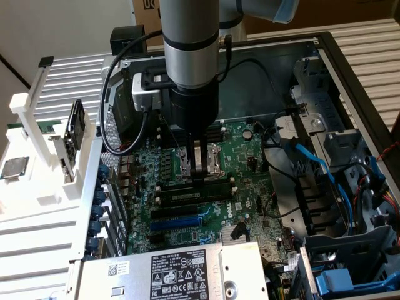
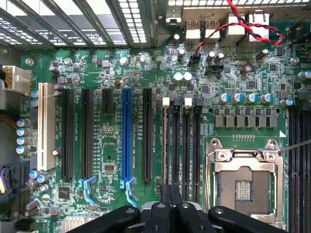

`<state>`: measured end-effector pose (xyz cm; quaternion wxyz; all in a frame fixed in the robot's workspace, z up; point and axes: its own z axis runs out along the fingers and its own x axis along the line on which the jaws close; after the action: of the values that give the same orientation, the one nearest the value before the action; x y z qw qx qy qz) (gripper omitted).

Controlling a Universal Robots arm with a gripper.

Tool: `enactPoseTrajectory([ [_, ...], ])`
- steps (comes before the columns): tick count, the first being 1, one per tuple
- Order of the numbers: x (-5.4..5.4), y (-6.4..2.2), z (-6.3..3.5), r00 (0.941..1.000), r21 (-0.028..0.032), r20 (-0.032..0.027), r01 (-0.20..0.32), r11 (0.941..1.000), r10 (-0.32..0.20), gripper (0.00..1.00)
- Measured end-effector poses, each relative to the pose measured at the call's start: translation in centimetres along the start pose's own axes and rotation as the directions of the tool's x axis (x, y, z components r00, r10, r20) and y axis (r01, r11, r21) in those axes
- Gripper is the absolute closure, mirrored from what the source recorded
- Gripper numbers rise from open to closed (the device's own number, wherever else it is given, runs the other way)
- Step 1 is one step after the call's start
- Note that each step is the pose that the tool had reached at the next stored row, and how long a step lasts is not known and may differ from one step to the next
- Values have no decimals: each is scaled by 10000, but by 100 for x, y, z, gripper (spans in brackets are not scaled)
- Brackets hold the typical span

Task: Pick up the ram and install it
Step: 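Press down the ram until it locks into place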

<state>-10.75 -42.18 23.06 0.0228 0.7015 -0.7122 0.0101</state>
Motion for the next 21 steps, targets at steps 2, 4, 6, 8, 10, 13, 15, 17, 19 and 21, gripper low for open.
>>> enactPoseTrajectory([
  [2,2,0,0,10000,0,-1,-1,10000,1,90],
  [4,4,0,0,10000,0,-1,-1,10000,1,90],
  [6,7,0,0,10000,0,-2,0,10000,0,90],
  [8,8,0,0,10000,0,-1,-1,10000,1,90],
  [10,8,0,0,10000,0,-1,-1,10000,1,90],
  [13,8,0,0,10000,0,-2,-1,10000,1,90],
  [15,8,0,0,10000,0,-2,1,10000,-1,90],
  [17,8,5,0,10000,1,-2,0,10000,0,90],
  [19,8,8,1,10000,0,-2,0,10000,0,90],
  [21,9,9,1,10000,1,-2,0,10000,0,90],
])
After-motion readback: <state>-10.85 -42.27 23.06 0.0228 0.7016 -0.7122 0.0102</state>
